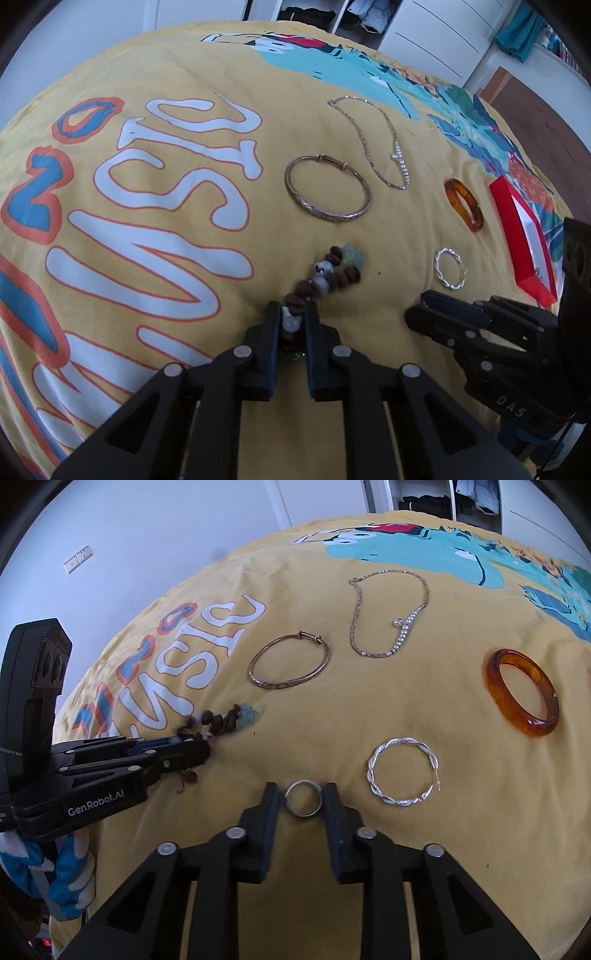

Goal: Organize jewelry
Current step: 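Grasp the beaded bracelet with the left tool while the right tool grasps a silver ring, then carry the beaded bracelet and silver ring into the red box and release both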

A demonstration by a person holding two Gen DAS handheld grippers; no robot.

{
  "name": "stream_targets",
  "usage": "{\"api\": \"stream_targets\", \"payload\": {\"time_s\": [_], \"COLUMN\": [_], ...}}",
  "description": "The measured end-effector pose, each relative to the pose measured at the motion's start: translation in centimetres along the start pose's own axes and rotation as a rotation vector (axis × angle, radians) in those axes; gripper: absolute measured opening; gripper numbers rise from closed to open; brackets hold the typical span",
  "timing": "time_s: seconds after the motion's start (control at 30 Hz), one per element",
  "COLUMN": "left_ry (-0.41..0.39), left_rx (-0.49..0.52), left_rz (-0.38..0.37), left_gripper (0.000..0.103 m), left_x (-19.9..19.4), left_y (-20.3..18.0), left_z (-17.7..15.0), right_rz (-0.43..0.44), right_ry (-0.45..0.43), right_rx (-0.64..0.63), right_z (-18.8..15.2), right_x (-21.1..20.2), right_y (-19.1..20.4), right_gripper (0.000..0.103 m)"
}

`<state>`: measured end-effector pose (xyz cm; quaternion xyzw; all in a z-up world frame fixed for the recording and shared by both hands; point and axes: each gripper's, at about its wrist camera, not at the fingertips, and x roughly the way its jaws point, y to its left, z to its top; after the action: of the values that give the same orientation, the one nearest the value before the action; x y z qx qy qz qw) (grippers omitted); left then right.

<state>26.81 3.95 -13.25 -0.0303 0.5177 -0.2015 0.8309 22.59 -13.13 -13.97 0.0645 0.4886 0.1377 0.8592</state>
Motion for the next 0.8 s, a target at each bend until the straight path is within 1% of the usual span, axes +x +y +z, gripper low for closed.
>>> {"api": "stream_targets", "payload": {"time_s": [0.1, 0.33, 0.47, 0.8], "left_ry": [-0.005, -0.019, -0.041, -0.091], "left_rx": [0.000, -0.013, -0.008, 0.028], "left_rz": [0.007, 0.018, 0.027, 0.013], "left_gripper": [0.011, 0.011, 0.011, 0.011], "left_x": [-0.4, -2.4, -4.3, -8.6], "left_y": [-0.3, -1.3, -2.2, -5.5], "left_z": [0.0, -0.5, -1.0, -1.9], "right_rz": [0.000, 0.003, -0.001, -0.030], "right_ry": [-0.003, -0.016, -0.030, -0.084], "right_rx": [0.000, -0.007, -0.002, 0.025], "right_z": [-0.1, -1.1, -1.9, -4.1], "right_x": [-0.4, -3.0, -5.2, -11.0], "right_y": [0.0, 0.4, 0.5, -0.1], "right_gripper": [0.020, 0.020, 0.020, 0.020]}}
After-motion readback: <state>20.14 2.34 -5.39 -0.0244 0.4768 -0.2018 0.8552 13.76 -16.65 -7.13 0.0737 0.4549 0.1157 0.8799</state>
